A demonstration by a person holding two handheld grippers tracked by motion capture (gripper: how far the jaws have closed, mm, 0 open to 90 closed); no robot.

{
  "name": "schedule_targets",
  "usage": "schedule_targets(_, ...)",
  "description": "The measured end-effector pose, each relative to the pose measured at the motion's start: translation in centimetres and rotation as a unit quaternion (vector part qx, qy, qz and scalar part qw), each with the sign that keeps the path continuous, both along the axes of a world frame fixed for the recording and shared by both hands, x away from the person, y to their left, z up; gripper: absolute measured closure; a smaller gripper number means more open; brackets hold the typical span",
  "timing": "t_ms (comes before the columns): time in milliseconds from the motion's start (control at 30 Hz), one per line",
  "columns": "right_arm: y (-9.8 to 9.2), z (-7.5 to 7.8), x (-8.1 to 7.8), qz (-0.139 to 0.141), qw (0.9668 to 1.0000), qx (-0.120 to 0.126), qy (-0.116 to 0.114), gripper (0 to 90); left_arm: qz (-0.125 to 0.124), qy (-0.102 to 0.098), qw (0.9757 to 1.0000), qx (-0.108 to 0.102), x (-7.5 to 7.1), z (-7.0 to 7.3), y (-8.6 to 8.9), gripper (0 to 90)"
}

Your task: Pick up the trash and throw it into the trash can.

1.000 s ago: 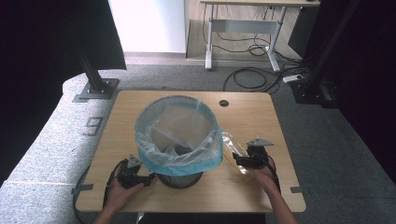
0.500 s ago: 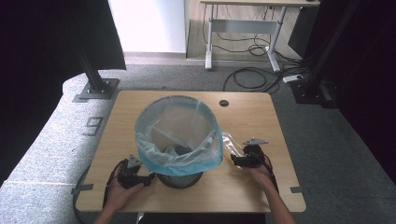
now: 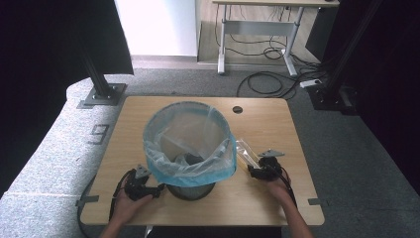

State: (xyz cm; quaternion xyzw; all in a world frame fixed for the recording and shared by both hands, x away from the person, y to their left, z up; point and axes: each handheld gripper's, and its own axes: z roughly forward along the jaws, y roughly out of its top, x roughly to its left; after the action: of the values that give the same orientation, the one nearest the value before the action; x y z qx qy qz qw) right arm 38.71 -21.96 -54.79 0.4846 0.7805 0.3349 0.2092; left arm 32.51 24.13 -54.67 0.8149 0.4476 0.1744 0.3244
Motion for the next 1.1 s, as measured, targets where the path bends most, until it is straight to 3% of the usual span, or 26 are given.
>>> schedule_targets(133, 0.5, 0.1, -0.7, 0.008, 1.0, 0.002, -0.002, 58.4, 0.0, 0.0, 1.0, 0.0, 0.0, 0.0, 0.0, 13.6)
schedule_targets(367, 0.2, 0.5, -0.9, 0.009, 0.9999, -0.004, 0.005, 78.6, 0.0, 0.0, 1.0, 0.0, 0.0, 0.0, 0.0, 13.7)
schedule_targets(633, -0.9, 1.7, -1.6, 0.0, 0.9996, 0.024, -0.012, 82.4, 0.0, 0.0, 1.0, 0.0, 0.0, 0.0, 0.0, 13.7)
schedule_targets(800, -1.7, 3.3, -3.2, 0.005, 0.9981, 0.051, -0.034, 83.8, 0.0, 0.0, 1.0, 0.0, 0.0, 0.0, 0.0, 13.7)
schedule_targets(900, -2.2, 4.2, -4.0, 0.018, 0.9961, 0.065, -0.057, 84.3, 0.0, 0.0, 1.0, 0.0, 0.0, 0.0, 0.0, 13.7)
schedule_targets(1100, -3.0, 5.6, -4.6, 0.013, 0.9929, 0.089, -0.077, 84.3, 0.0, 0.0, 1.0, 0.0, 0.0, 0.0, 0.0, 13.6)
